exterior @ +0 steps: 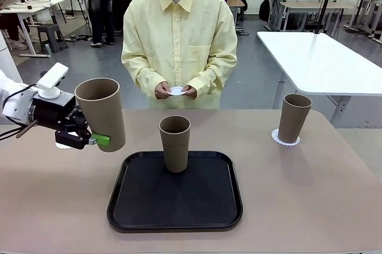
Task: Place coasters on the table and set cups on them.
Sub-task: Take one Reusable plastic cup from the Flat Tray and place it on a coaster set by the human.
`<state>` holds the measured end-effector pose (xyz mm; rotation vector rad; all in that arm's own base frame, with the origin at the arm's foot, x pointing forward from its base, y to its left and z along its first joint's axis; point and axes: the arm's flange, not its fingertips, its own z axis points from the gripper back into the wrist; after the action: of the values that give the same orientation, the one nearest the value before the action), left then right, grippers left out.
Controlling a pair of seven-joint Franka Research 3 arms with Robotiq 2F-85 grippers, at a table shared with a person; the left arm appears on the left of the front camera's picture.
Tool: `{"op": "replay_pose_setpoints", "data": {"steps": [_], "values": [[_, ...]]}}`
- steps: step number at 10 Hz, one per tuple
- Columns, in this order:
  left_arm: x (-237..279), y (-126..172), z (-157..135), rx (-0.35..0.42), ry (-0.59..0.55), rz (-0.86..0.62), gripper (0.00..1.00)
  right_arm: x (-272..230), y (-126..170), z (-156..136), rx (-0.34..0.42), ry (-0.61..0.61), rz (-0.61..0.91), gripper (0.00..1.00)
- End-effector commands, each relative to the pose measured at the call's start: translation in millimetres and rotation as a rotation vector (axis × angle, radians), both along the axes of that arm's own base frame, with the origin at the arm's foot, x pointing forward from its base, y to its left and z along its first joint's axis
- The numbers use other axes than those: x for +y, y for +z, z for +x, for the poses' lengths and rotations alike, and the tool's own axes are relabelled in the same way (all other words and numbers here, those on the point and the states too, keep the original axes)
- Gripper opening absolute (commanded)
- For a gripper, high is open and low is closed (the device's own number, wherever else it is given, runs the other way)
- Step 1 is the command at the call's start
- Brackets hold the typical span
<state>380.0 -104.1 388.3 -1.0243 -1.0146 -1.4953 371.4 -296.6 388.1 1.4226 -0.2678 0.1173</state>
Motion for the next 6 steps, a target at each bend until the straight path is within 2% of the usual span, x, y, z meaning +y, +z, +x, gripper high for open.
{"op": "replay_pose_setpoints", "data": {"steps": [1, 2, 3, 6], "values": [[-1, 1, 0, -0.012, -0.004, 0.006, 0.00, 0, 0, 0, 0.016, -0.006, -0.005, 1.00], [-1, 1, 0, -0.012, -0.004, 0.006, 0.00, 0, 0, 0, 0.016, -0.006, -0.005, 1.00], [0, 0, 0, 0.000, -0.001, 0.000, 0.81, 0, 0, 0, 0.016, -0.006, -0.005, 1.00], [67, 7, 57, 0.026, 0.115, -0.009, 0.81, 0, 0, 0, 0.016, -0.006, -0.005, 1.00]]}}
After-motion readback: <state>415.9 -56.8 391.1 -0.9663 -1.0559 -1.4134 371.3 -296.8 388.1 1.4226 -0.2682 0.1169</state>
